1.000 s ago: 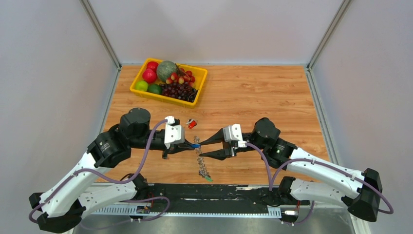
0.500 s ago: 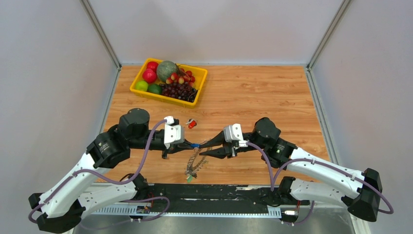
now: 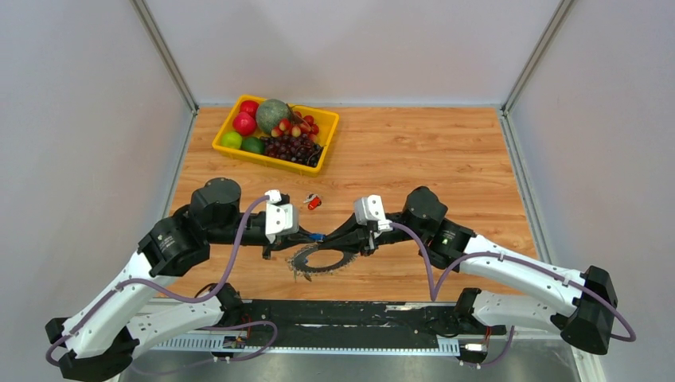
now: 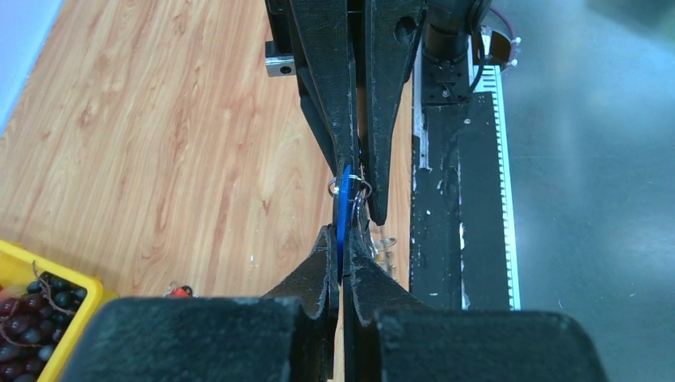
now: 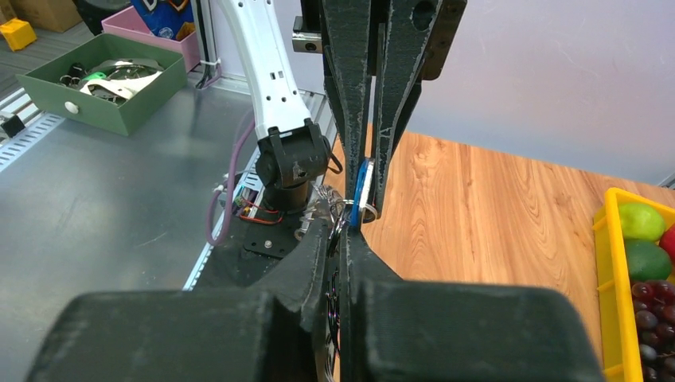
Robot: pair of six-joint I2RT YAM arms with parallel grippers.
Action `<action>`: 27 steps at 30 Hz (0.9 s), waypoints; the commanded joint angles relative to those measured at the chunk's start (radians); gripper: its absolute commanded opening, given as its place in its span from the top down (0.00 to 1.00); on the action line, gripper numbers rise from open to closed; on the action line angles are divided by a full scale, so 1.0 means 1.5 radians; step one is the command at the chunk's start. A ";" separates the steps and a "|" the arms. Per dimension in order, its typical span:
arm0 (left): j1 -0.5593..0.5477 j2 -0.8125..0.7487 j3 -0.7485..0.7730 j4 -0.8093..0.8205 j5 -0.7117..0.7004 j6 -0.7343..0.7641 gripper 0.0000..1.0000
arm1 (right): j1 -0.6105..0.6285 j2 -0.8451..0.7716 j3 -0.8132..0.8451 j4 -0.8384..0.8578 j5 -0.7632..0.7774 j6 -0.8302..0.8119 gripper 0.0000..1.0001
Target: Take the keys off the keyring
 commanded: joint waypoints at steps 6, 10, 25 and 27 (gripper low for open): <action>-0.001 -0.021 0.018 0.046 -0.008 0.009 1.00 | 0.002 -0.049 0.001 0.031 0.040 0.013 0.87; -0.001 -0.023 0.013 0.046 -0.004 0.007 1.00 | 0.002 -0.059 -0.003 0.030 0.045 0.014 0.86; -0.001 -0.031 0.009 0.037 -0.014 0.009 1.00 | 0.002 -0.054 0.010 0.021 0.061 0.025 1.00; -0.001 -0.037 0.003 0.038 -0.023 0.010 1.00 | 0.003 -0.064 0.007 0.023 0.080 0.027 1.00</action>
